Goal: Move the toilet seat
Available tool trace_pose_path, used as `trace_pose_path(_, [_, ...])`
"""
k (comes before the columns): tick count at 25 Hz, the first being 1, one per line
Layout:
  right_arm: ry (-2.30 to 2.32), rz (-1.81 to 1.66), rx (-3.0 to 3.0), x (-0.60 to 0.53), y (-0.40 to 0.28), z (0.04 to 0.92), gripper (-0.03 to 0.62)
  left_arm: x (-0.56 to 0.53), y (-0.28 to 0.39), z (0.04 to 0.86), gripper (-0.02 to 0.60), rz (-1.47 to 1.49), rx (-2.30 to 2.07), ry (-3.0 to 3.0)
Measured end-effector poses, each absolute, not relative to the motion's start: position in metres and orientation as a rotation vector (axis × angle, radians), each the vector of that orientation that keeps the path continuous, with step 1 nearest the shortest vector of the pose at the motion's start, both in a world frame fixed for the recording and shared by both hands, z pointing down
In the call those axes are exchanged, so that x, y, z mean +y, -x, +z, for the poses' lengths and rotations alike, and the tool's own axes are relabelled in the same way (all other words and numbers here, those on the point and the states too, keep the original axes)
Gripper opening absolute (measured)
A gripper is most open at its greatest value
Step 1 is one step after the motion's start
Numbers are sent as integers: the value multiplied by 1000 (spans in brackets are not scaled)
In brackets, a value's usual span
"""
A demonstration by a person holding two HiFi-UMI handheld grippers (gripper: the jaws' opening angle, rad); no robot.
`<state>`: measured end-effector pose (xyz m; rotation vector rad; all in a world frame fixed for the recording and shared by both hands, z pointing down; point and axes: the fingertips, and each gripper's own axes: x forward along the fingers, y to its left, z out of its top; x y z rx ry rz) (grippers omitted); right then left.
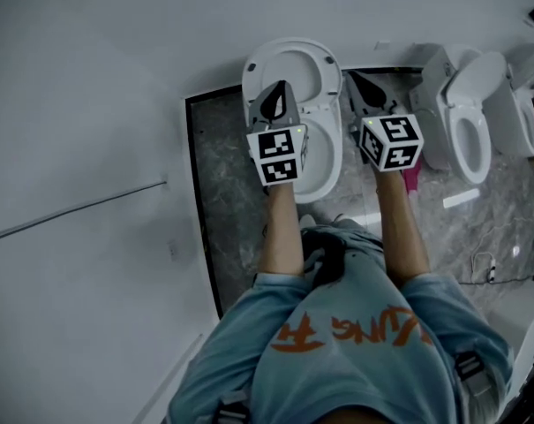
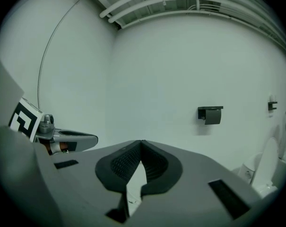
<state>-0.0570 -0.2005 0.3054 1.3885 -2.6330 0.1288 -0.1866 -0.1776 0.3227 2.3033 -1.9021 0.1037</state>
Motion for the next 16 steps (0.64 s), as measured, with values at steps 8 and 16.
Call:
trace_pose_path(8, [-1365,115,-2621,-194,53,314,0,-175,169,325,2,118,-1861,-2349])
trace_pose_path(16, [-1374,75,-2644,-185,37,301,0,-167,160,317,2,118,-1890,-2349])
